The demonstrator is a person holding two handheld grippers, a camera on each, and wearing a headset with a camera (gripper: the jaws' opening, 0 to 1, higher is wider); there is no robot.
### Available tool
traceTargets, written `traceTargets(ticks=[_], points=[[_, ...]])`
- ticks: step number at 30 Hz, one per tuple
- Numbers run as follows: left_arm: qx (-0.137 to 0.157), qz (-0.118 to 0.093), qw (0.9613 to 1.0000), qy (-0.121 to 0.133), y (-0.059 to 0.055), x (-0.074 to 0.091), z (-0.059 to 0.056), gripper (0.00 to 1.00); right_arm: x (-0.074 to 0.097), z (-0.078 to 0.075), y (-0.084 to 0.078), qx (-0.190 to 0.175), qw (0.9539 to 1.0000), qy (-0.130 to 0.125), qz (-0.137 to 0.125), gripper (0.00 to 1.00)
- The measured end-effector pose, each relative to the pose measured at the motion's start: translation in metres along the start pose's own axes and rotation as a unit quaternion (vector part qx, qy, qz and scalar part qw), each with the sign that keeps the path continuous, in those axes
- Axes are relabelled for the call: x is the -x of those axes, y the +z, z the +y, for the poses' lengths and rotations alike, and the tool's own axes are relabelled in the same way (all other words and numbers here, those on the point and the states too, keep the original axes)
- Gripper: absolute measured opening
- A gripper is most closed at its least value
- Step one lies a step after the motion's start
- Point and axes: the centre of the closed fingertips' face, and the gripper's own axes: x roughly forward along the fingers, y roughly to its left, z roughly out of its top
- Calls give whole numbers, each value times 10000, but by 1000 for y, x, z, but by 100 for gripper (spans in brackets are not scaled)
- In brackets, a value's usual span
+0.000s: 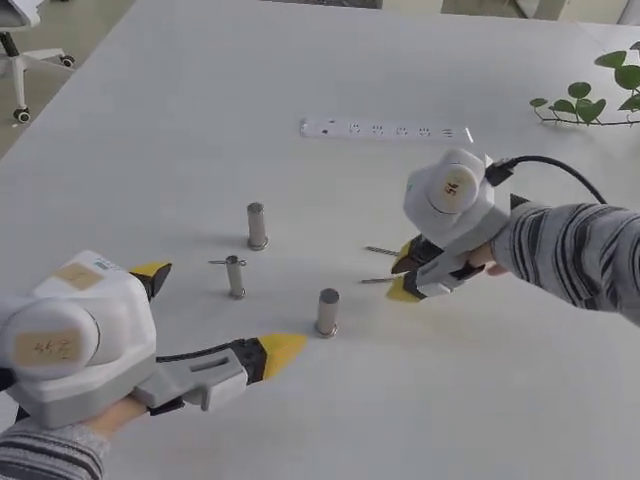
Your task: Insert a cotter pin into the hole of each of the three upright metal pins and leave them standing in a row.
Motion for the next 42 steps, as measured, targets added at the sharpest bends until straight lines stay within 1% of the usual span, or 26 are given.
traceTargets(ticks=[2,5,8,9,11,12,16,17,19,21,22,24,25,26,27,30,32,34,35,37,38,39,40,42], points=[[-32,30,10000,2,0,0,0,99,-2,-3,-1,-27,9999,22,98,12],[19,-6,10000,9,1,-1,-1,98,-3,-6,-2,-109,9997,36,197,11],[4,6,10000,5,1,-1,-1,97,-6,-8,-5,-142,9995,76,285,9],[2,23,10000,3,1,0,-1,97,-8,-11,-7,-142,9993,93,324,8],[0,62,10000,2,0,0,0,97,-8,-8,-9,-33,9989,155,434,7],[3,66,10000,5,-1,0,0,97,-8,-8,-6,-31,9992,154,369,6],[81,5,10000,-14,2,0,-1,96,-6,-8,-6,-65,9983,178,547,5],[85,3,10000,-13,3,0,-1,96,-7,-10,-8,-69,9978,206,620,4],[85,4,10000,-13,3,0,-1,95,-6,-12,-10,-9,9972,164,733,0],[67,-3,10000,-29,3,0,-2,95,-7,-14,-10,-20,9969,146,771,0],[62,10,10000,-36,3,0,-2,95,-7,-13,-10,-1,9967,137,799,0],[53,58,10000,-61,1,1,-4,94,-6,-10,-10,69,9964,19,845,0],[42,61,10000,-64,1,1,-4,94,-5,-11,-10,298,9957,-31,877,0],[25,63,9999,-76,1,1,-4,94,-5,-10,-11,441,9950,-50,893,0],[20,71,9999,-89,1,1,-5,94,-6,-9,-11,383,9953,-58,890,0],[24,93,9999,-94,0,1,-6,93,-5,-12,-13,433,9958,-34,812,0],[6,84,9999,-112,0,1,-7,92,-6,-13,-14,438,9969,-30,653,0],[-6,90,9999,-129,1,2,-7,89,-6,-12,-14,335,9980,-12,543,0],[-9,90,9999,-137,1,2,-7,88,-6,-13,-14,309,9982,-48,514,0],[-17,82,9999,-149,2,3,-7,86,-5,-11,-14,359,9983,-91,451,0],[-16,78,9998,-154,3,3,-8,85,-5,-11,-12,404,9984,-121,375,0],[-14,77,9999,-154,4,4,-8,83,-4,-10,-9,474,9985,-156,237,0],[-26,71,9999,-155,4,4,-8,83,-3,-9,-8,477,9985,-171,196,0],[-57,64,9998,-170,6,4,-8,82,0,-9,-3,641,9975,-293,54,0]])
